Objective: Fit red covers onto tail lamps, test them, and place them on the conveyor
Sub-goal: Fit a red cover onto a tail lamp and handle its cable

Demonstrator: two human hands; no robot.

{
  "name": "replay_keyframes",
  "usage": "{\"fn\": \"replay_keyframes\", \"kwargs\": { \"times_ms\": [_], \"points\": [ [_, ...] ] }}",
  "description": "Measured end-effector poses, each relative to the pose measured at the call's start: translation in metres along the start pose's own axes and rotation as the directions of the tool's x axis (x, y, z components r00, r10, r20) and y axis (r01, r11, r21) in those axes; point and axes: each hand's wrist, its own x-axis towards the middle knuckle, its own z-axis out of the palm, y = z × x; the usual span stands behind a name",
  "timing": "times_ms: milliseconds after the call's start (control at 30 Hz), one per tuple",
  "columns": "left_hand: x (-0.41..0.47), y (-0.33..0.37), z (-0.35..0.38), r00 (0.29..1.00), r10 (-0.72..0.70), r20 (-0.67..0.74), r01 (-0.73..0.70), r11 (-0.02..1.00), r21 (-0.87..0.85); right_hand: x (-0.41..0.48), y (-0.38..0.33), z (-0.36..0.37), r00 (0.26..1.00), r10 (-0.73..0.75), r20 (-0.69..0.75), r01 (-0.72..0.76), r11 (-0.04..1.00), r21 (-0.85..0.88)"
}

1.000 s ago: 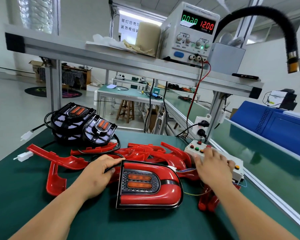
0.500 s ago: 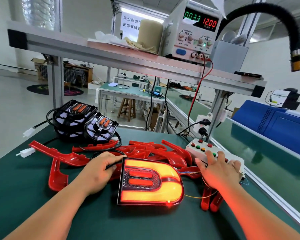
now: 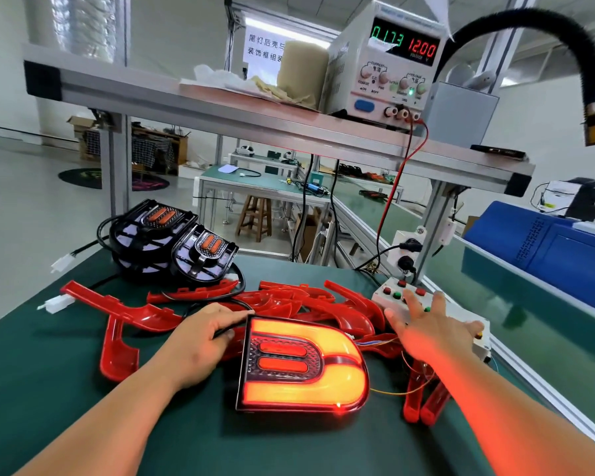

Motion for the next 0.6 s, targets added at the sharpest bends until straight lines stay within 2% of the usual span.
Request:
{"fn": "replay_keyframes", "kwargs": {
  "times_ms": [200, 600],
  "points": [
    [0.000, -0.002, 0.001, 1.000, 0.000, -0.005, 0.000, 1.000, -0.012, 0.012, -0.010, -0.009, 0.992, 0.053, 0.114, -0.056, 0.998, 0.023],
    [0.000, -0.002, 0.001, 1.000, 0.016, -0.018, -0.016, 1.000, -0.010, 0.012, -0.012, -0.016, 0.979, 0.089, 0.182, -0.094, 0.995, 0.019]
  ]
}}
